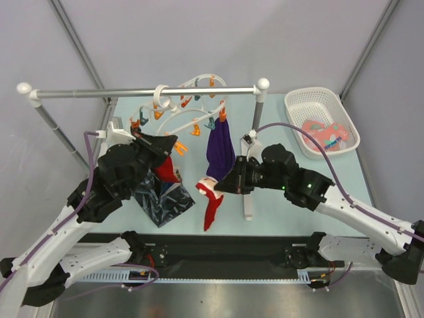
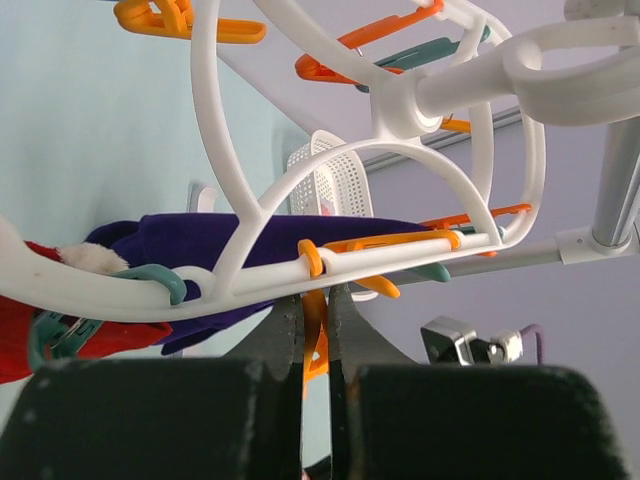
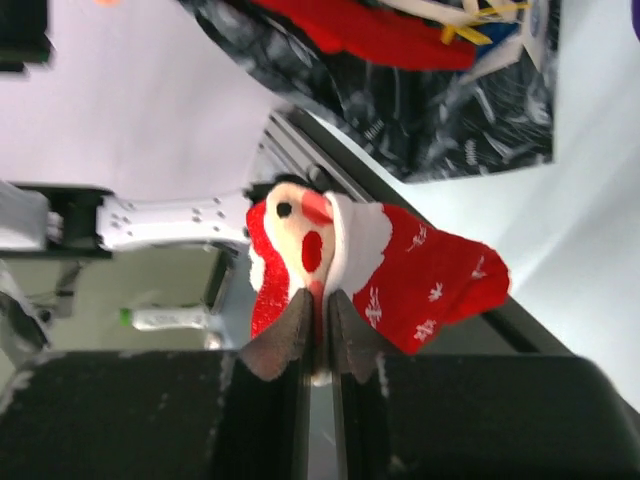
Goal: Clip the socks to the hanger
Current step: Clamp the sock onto the hanger.
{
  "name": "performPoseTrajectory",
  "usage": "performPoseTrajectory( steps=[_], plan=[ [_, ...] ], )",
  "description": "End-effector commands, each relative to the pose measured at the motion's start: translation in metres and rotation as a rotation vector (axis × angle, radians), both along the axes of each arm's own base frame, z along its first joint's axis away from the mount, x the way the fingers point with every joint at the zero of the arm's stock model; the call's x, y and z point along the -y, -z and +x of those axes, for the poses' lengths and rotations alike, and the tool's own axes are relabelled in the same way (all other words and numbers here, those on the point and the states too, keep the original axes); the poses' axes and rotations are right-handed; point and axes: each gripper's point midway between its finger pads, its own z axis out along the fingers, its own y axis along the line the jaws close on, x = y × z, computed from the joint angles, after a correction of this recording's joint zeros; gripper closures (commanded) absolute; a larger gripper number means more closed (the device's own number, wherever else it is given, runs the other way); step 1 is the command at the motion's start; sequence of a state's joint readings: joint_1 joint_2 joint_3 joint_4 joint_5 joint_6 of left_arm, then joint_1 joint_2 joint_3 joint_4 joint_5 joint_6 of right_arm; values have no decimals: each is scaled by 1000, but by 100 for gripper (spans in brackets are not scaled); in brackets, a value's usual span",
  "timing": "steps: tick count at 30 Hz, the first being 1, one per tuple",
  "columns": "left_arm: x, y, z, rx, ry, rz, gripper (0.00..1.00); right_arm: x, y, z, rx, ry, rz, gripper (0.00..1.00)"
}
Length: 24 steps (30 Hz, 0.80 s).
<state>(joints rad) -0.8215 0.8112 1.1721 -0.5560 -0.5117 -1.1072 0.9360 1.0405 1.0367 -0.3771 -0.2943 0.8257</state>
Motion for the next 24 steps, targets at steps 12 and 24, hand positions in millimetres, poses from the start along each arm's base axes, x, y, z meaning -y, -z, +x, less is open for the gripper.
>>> performPoseTrajectory(
  steps=[12,24],
  plan=[
    [12,24,-8,-74,69,18,100,-36,-73,62,-165,379,346,100],
    [13,27,-8,-78,70,20,100,-44,-93,75,-174,435,418,100]
  ],
)
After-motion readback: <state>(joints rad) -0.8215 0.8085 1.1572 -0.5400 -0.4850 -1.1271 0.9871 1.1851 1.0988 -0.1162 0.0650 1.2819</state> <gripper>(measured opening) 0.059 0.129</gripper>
